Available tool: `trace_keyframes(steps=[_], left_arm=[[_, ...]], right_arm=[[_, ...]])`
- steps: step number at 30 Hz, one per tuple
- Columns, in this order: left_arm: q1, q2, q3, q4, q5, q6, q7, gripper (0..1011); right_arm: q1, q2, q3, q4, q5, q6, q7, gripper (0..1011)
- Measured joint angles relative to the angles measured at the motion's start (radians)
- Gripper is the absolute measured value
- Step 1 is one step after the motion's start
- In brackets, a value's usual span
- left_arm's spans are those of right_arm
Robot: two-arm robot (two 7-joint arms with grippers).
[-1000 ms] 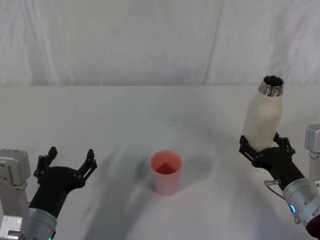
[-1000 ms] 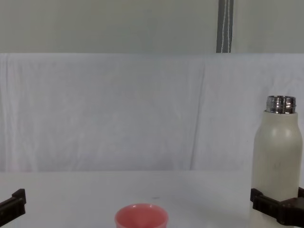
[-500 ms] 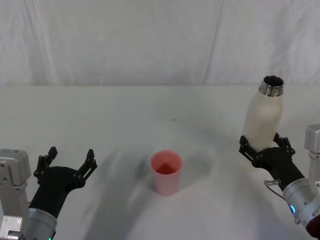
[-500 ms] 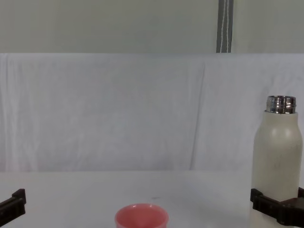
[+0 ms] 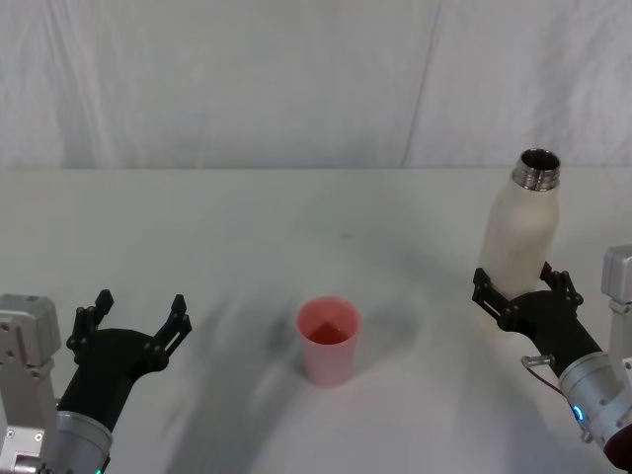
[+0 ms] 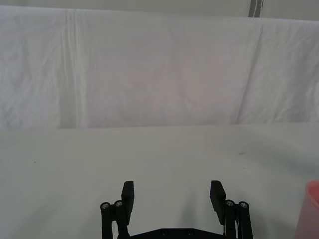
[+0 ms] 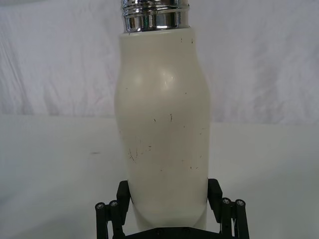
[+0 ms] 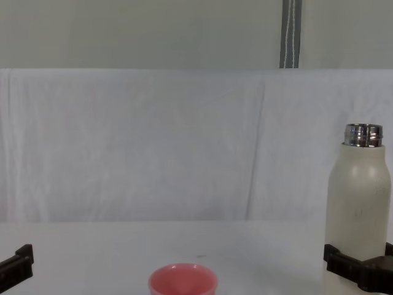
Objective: Grasp the thermos with one hand and pour water into the cup lid.
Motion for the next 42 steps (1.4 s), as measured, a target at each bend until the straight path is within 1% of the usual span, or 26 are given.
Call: trace_keyframes(steps=[23, 42], left_arm=[[0.0, 0.0, 0.0, 0.0, 0.0, 0.0, 0.0, 1001], [0.0, 0.0, 0.0, 0.0, 0.0, 0.0, 0.0, 1001]], right_arm=[[0.0, 0.0, 0.0, 0.0, 0.001, -0.001, 0.0, 1001], [-0.015, 0.007, 0.004, 0.007, 0.027, -0.019, 0.02, 1001]])
